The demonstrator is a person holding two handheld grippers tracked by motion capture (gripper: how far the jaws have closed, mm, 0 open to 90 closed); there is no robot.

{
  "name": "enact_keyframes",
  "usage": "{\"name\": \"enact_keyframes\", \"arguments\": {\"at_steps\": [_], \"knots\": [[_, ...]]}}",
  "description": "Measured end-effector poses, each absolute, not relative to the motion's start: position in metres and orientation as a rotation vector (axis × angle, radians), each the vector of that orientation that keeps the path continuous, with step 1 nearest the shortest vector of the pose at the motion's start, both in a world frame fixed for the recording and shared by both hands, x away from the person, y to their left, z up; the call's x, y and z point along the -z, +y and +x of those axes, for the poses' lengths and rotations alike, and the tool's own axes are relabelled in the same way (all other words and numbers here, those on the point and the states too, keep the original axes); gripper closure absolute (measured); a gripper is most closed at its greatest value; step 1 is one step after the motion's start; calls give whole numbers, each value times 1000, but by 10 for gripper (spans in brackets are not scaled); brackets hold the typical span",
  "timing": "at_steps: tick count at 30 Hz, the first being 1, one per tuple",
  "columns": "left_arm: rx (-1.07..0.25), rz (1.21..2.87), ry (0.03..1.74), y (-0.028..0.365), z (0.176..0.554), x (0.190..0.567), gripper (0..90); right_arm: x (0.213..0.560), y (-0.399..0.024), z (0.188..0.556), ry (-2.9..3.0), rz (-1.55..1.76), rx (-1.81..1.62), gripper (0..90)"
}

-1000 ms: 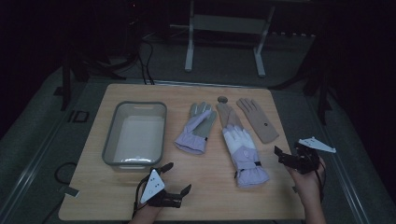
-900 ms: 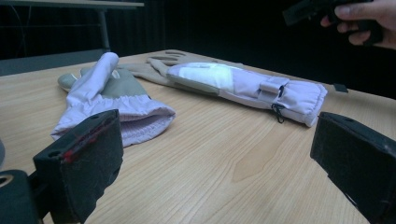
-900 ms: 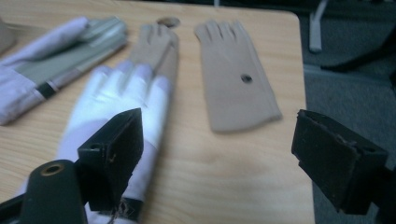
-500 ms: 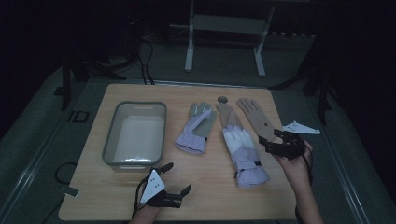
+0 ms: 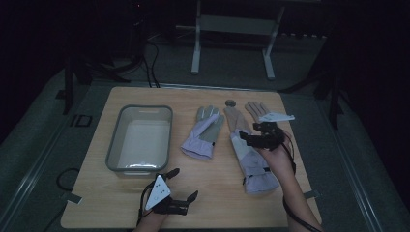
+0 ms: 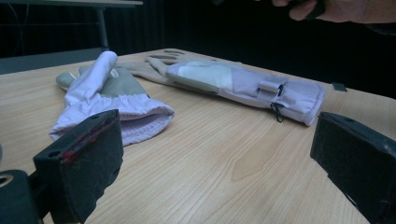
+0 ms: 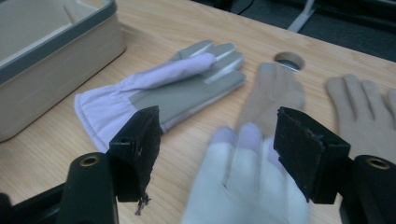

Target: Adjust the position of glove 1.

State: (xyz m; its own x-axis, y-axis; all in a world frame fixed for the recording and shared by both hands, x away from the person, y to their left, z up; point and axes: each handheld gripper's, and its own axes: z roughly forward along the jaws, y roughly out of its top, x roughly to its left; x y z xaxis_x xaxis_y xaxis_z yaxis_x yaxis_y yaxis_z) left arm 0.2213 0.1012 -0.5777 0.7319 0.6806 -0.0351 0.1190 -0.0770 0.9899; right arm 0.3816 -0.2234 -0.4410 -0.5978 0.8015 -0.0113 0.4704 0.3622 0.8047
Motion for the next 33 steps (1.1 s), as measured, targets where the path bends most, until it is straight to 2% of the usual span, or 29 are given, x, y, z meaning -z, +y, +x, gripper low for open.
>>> {"name": "enact_keyframes", "arguments": {"at_steps": [10, 17, 27, 33], "knots": [[-521, 1607, 656, 101, 221, 578, 29, 448, -172, 399, 2295, 1078, -1152, 318], [-515, 1606, 656, 101, 222, 578, 29, 467, -142, 417, 2318, 1125, -1130, 319], [-532, 1607, 642, 101, 221, 578, 29, 493, -113, 443, 2297, 1272, -1088, 317], [-514, 1596, 657, 103, 223, 578, 29, 504, -107, 461, 2277, 1462, -1156, 267]]}}
